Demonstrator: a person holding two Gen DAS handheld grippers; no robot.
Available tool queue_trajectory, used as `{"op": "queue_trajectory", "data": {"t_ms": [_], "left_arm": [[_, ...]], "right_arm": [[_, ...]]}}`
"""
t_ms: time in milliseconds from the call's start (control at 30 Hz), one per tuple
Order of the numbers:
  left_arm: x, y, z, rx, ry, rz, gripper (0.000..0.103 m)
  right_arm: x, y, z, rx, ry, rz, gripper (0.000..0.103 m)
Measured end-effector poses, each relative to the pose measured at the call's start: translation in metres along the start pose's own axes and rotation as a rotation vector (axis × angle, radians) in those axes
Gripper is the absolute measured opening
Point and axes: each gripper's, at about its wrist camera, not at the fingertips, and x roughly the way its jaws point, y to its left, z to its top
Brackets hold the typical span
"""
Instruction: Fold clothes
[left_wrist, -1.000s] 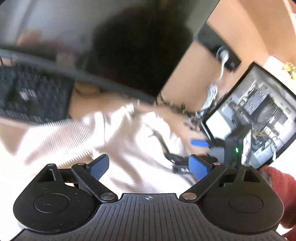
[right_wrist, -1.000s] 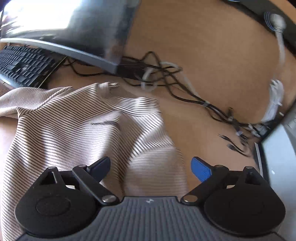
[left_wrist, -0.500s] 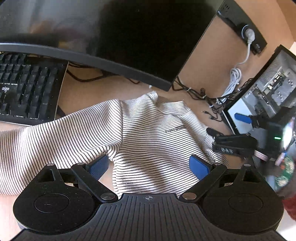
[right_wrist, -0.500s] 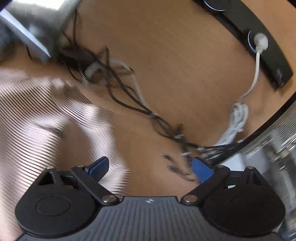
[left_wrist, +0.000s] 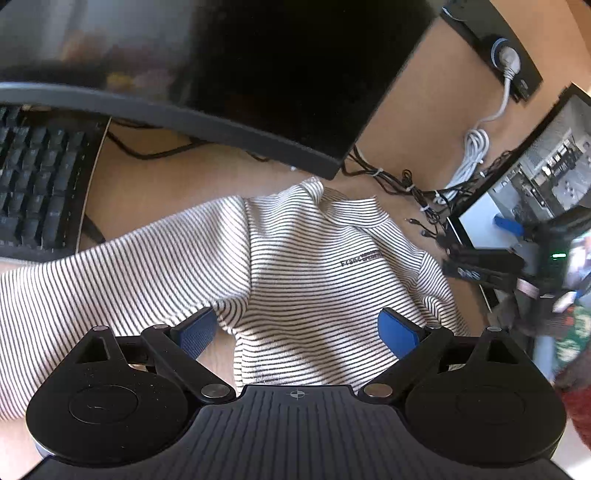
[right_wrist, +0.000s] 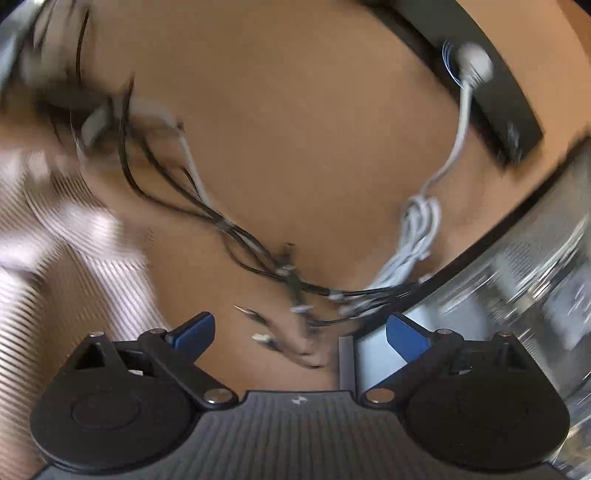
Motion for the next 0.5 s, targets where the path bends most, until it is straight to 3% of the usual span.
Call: {"op": "queue_trajectory", "data": {"t_ms": [67, 167, 300, 400, 500], "left_arm": [[-0.005, 0.001, 0.000, 0.020, -0.012, 0.025, 0.098], [-0.013, 0.002, 0.001, 0.050, -0.030, 0.062, 0.098], [-0.033, 0.006, -0.001, 0.096, -0.081, 0.124, 0.098], [-0.055, 0.008, -0.008, 0.140, -0.154, 0.169, 0.101], [-0.070, 0.003, -0.019, 0.169, -0.168, 0.183, 0.103]], "right_arm": [[-0.012, -0.011, -0.013, 0.104, 0.040, 0.142, 0.100], [-0.037, -0.017, -0.043, 0.227, 0.107, 0.272, 0.100], [-0.086, -0.029, -0.074, 0.250, 0.081, 0.299, 0.100], [-0.136, -0.033, -0.096, 0.175, 0.031, 0.283, 0.100], [-0.182, -0.023, -0.121, 0.032, 0.016, 0.280, 0.101]]}}
